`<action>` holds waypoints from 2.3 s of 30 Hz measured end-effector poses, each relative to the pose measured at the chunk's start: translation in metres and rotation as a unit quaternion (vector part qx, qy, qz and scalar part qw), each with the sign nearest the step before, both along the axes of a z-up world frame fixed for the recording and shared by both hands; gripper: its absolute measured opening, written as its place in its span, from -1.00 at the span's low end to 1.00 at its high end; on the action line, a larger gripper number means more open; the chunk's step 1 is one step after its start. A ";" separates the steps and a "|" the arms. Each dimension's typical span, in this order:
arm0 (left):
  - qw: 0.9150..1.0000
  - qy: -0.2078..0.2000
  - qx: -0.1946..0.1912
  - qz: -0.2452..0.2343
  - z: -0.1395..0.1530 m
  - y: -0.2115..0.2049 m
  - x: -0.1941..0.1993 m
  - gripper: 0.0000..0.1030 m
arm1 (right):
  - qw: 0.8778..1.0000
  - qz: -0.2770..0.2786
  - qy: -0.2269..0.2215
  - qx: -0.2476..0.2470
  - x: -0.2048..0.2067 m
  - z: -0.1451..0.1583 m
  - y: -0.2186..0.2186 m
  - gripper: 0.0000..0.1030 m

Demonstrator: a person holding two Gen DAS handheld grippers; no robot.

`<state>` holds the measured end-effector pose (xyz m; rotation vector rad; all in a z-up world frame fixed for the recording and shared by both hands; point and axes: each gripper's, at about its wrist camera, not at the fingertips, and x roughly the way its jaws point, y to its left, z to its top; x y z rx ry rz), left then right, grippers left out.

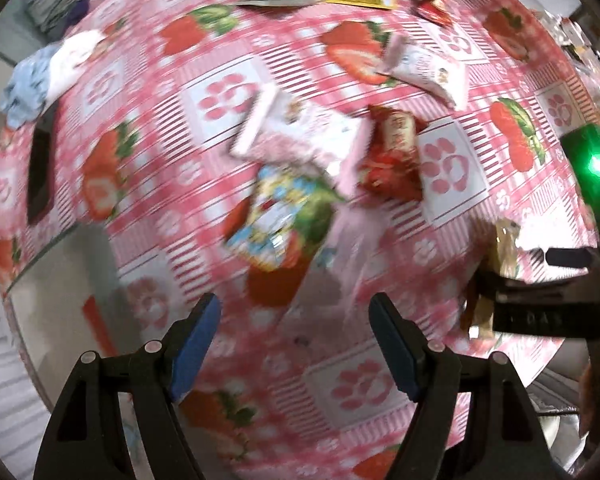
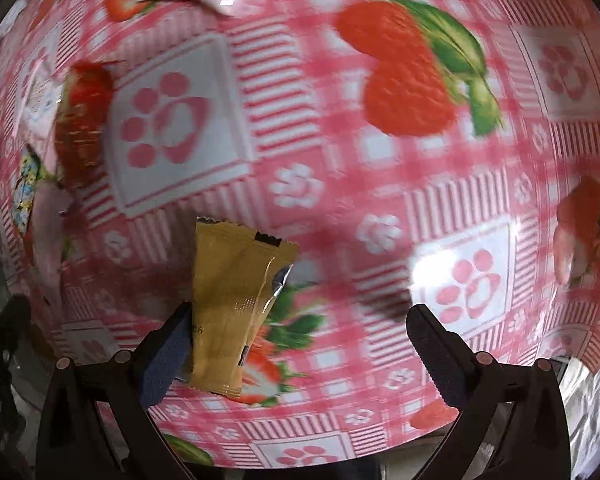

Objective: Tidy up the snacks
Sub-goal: 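Move right gripper onto the yellow bar while left gripper approaches the pink bar, then close right gripper on the yellow bar while left gripper closes on the pink bar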

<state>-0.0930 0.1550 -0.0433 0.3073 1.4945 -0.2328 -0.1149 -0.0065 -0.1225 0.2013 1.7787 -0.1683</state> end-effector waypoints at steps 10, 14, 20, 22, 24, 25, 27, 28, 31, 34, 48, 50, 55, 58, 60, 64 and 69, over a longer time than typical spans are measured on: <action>0.999 0.024 0.026 -0.019 -0.037 -0.033 0.008 0.55 | 1.000 0.015 -0.004 0.015 -0.025 0.007 -0.040 1.00; 0.999 0.020 0.023 -0.015 -0.041 -0.036 0.006 0.55 | 1.000 0.014 -0.009 0.014 -0.022 0.007 -0.049 1.00; 1.000 0.019 0.019 -0.005 -0.042 -0.038 0.010 0.63 | 1.000 0.010 -0.017 0.012 -0.038 0.010 -0.024 1.00; 1.000 0.020 0.016 0.001 -0.044 -0.034 0.012 0.67 | 1.000 0.011 -0.011 0.013 -0.038 0.012 -0.023 1.00; 1.000 0.020 0.016 0.004 -0.046 -0.032 0.013 0.74 | 1.000 0.012 -0.007 0.014 -0.037 0.011 -0.023 1.00; 1.000 0.019 0.017 0.005 -0.047 -0.030 0.013 0.76 | 1.000 0.012 -0.006 0.014 -0.035 0.009 -0.023 1.00; 1.000 0.018 0.019 0.007 -0.048 -0.031 0.014 0.81 | 1.000 0.012 -0.007 0.014 -0.035 0.007 -0.024 1.00; 1.000 0.017 0.020 0.008 -0.048 -0.031 0.014 0.82 | 1.000 0.012 -0.009 0.013 -0.036 0.007 -0.023 1.00; 1.000 0.016 0.020 0.008 -0.049 -0.029 0.012 0.84 | 1.000 0.013 -0.018 0.011 -0.037 0.006 -0.024 1.00; 1.000 0.015 0.022 0.006 -0.050 -0.022 0.013 0.85 | 1.000 0.012 -0.028 0.008 -0.038 0.008 -0.023 1.00; 0.999 0.012 0.031 -0.001 -0.048 -0.031 0.011 0.85 | 0.999 0.011 -0.043 0.004 -0.041 0.012 -0.021 1.00; 0.999 0.012 0.033 -0.002 -0.048 -0.031 0.010 0.85 | 0.999 0.012 -0.043 0.004 -0.040 0.012 -0.021 1.00; 0.999 0.012 0.033 -0.003 -0.047 -0.031 0.009 0.85 | 0.999 0.011 -0.045 0.004 -0.042 0.013 -0.021 1.00; 0.999 0.011 0.034 -0.005 -0.047 -0.032 0.009 0.85 | 0.999 0.011 -0.045 0.004 -0.041 0.013 -0.021 1.00; 0.999 0.010 0.034 -0.006 -0.047 -0.032 0.008 0.85 | 0.999 0.012 -0.045 0.004 -0.041 0.012 -0.021 1.00; 0.999 0.010 0.037 -0.007 -0.047 -0.032 0.008 0.85 | 0.999 0.012 -0.045 0.004 -0.041 0.013 -0.021 1.00; 0.999 0.010 0.044 -0.011 -0.047 -0.034 0.007 0.85 | 0.999 0.012 -0.045 0.004 -0.041 0.013 -0.021 1.00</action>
